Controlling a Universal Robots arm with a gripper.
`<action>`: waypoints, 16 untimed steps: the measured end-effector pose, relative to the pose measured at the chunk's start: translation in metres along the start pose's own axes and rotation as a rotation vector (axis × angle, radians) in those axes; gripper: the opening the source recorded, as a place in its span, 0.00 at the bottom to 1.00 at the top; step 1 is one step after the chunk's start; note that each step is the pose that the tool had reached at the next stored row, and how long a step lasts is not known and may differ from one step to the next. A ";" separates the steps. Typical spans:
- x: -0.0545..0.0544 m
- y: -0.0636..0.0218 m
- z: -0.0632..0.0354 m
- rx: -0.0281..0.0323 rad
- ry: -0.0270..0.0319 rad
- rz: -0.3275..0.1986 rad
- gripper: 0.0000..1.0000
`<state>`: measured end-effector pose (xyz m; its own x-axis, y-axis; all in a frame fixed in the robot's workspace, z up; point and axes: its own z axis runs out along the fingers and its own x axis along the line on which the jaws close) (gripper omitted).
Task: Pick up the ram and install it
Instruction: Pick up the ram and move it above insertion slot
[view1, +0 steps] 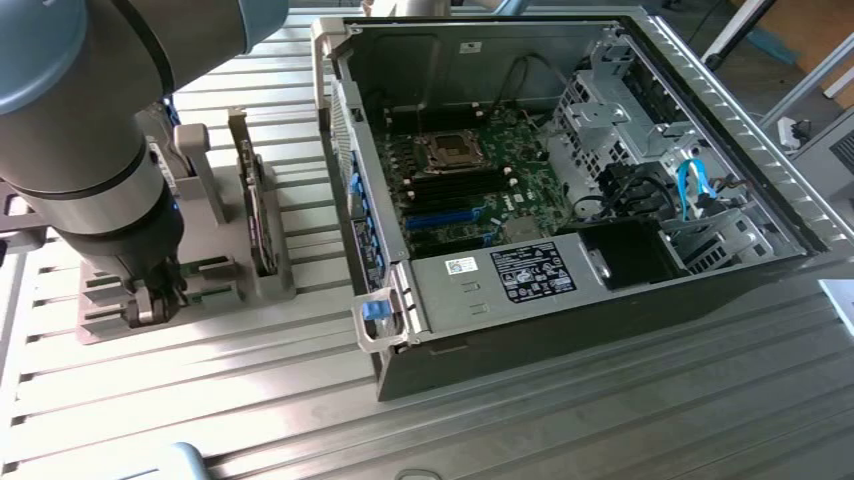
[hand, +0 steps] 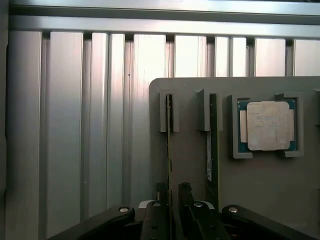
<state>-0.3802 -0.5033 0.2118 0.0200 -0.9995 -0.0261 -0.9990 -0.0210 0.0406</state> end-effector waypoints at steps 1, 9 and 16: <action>0.000 0.0000 0.0008 -0.0001 0.0001 0.000 0.23; 0.000 0.0000 0.0020 -0.0004 0.0002 0.000 0.22; 0.000 0.0000 0.0020 -0.0003 0.0003 0.000 0.12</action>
<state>-0.3802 -0.5033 0.2098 0.0199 -0.9995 -0.0258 -0.9989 -0.0210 0.0409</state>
